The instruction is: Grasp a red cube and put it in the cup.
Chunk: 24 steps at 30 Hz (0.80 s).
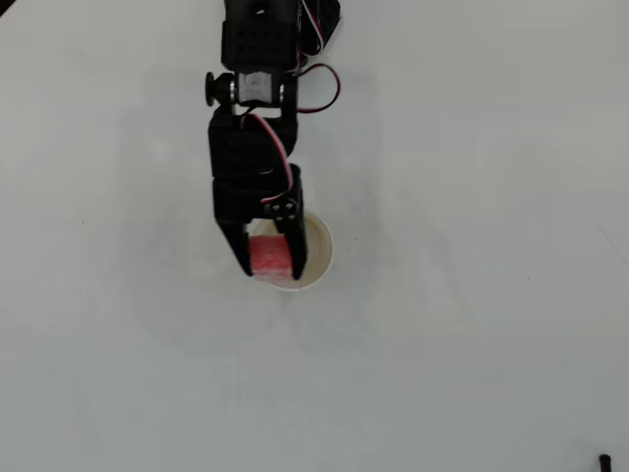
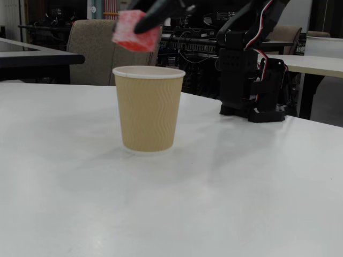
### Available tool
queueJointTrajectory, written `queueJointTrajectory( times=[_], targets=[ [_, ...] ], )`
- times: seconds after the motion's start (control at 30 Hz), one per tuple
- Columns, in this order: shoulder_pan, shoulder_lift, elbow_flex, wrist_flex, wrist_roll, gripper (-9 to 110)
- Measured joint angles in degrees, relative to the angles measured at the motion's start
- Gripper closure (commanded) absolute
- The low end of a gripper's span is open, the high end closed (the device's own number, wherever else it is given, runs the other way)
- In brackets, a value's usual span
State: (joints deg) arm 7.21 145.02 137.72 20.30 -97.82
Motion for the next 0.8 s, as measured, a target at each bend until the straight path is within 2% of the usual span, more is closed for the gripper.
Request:
queueJointTrajectory(
  times=[0.5, 0.8],
  targets=[
    [-2.4, 5.4, 2.5, 1.9, 0.0, 85],
    [-2.5, 5.4, 2.5, 1.9, 0.0, 73]
  ],
)
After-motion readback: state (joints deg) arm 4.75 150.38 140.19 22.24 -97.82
